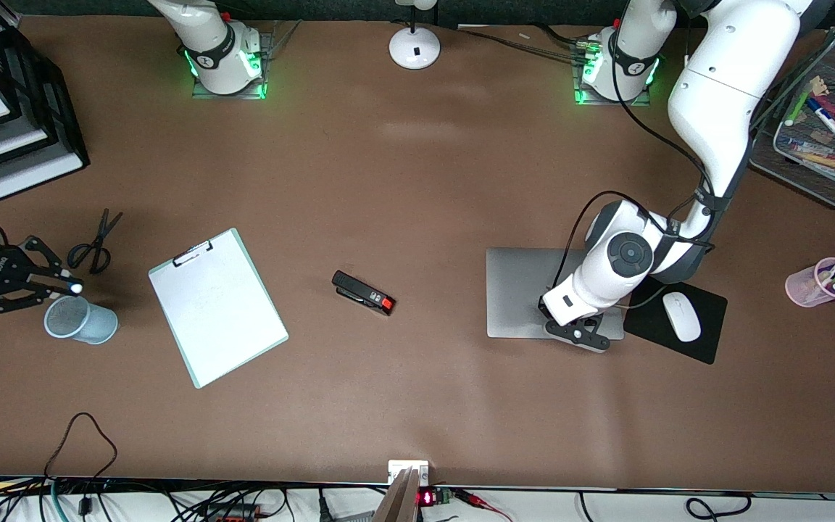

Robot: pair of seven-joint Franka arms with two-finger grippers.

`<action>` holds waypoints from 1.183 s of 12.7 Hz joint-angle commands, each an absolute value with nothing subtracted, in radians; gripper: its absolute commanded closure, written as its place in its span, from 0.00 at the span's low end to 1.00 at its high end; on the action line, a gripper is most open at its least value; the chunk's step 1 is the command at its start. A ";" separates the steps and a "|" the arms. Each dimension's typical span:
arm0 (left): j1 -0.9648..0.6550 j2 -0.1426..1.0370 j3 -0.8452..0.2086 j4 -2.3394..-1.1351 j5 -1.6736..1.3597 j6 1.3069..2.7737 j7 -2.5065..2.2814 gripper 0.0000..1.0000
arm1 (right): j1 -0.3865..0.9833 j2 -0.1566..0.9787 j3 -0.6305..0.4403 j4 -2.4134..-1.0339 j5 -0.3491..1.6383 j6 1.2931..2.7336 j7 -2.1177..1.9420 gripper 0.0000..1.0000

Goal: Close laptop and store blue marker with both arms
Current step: 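Carry the blue marker toward the light blue cup with the right gripper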

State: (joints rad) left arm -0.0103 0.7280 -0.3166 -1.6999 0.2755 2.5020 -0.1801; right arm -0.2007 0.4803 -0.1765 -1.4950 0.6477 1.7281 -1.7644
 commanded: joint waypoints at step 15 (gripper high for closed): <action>-0.005 0.287 -0.419 -1.562 0.216 1.593 -0.155 0.24 | -0.350 0.572 -0.163 -1.404 0.900 1.608 -2.258 0.99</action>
